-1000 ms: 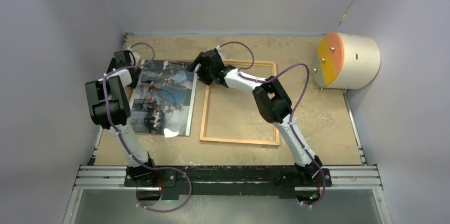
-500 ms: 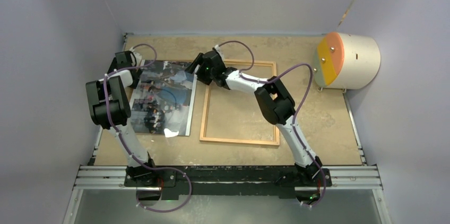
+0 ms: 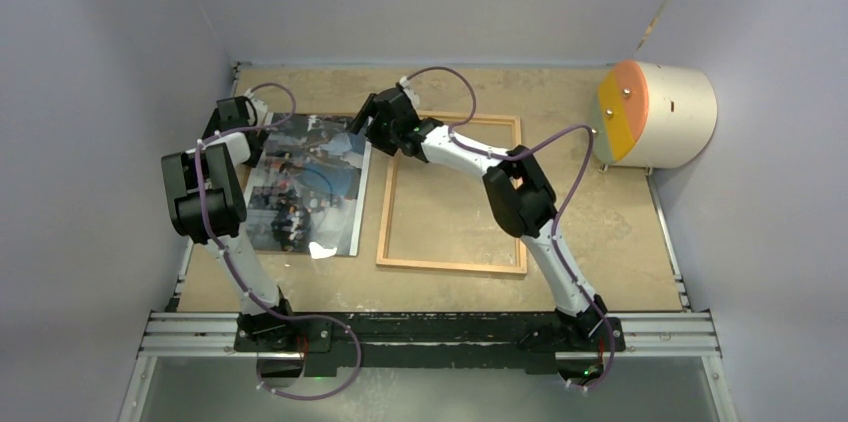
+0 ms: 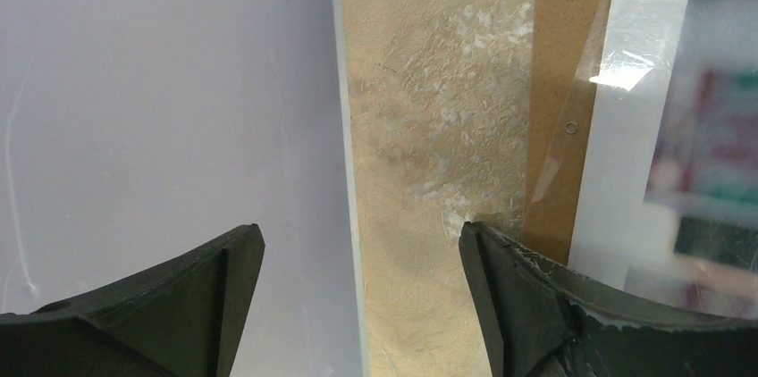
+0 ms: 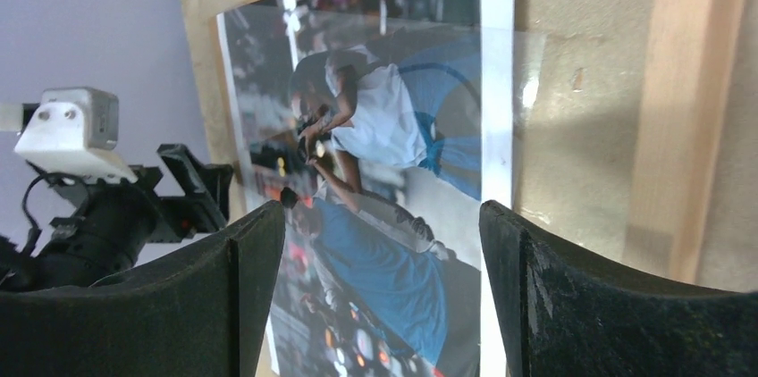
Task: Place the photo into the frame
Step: Pick up the photo frame item at the center of the board.
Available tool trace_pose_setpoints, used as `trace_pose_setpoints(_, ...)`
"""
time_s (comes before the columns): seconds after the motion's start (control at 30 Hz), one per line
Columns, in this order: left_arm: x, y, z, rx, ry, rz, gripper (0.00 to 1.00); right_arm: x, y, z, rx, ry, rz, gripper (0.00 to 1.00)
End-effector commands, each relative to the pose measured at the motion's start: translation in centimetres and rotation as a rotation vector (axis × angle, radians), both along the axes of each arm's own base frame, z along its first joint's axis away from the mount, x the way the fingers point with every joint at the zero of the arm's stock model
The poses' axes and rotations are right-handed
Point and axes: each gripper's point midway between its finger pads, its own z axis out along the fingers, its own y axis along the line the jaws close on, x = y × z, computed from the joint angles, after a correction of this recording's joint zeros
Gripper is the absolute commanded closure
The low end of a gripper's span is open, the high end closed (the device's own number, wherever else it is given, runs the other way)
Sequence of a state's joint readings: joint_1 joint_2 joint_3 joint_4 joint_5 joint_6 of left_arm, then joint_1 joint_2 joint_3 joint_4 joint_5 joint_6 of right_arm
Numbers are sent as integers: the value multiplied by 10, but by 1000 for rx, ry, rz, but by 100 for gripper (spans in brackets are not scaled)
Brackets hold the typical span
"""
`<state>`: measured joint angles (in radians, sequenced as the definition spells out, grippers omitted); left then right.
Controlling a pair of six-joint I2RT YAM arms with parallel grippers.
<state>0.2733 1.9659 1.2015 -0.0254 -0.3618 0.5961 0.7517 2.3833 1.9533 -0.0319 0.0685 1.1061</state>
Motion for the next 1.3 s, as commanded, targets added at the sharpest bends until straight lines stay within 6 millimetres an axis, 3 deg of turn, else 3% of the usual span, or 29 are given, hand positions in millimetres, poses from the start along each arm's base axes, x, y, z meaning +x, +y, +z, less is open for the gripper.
trace_pose_setpoints(0.0,-33,-22,-52,-128,182,-38,12,3,-22,-11,-126,12,-59,18)
trace_pose_setpoints(0.23,-34,-22,-54,-130,184,-37,12,13,-18,-41,-189,27,-48,18)
trace_pose_setpoints(0.4,-34,-22,-55,-126,187,-45,12,31,-31,-40,-269,-32,-118,17)
trace_pose_setpoints(0.53,-34,-22,-55,-127,188,-49,12,33,-32,-52,-298,-25,-116,17)
trace_pose_setpoints(0.83,-34,-28,-58,-131,198,-70,12,31,-12,-73,-203,21,-80,17)
trace_pose_setpoints(0.9,-35,-30,-60,-133,206,-80,12,30,-9,-72,-145,38,-83,18)
trace_pose_setpoints(1.07,-36,-35,-66,-132,225,-101,12,26,3,-44,67,22,-56,18)
trace_pose_setpoints(1.27,-41,-43,-76,-155,259,-125,12,29,16,15,241,-90,-17,19)
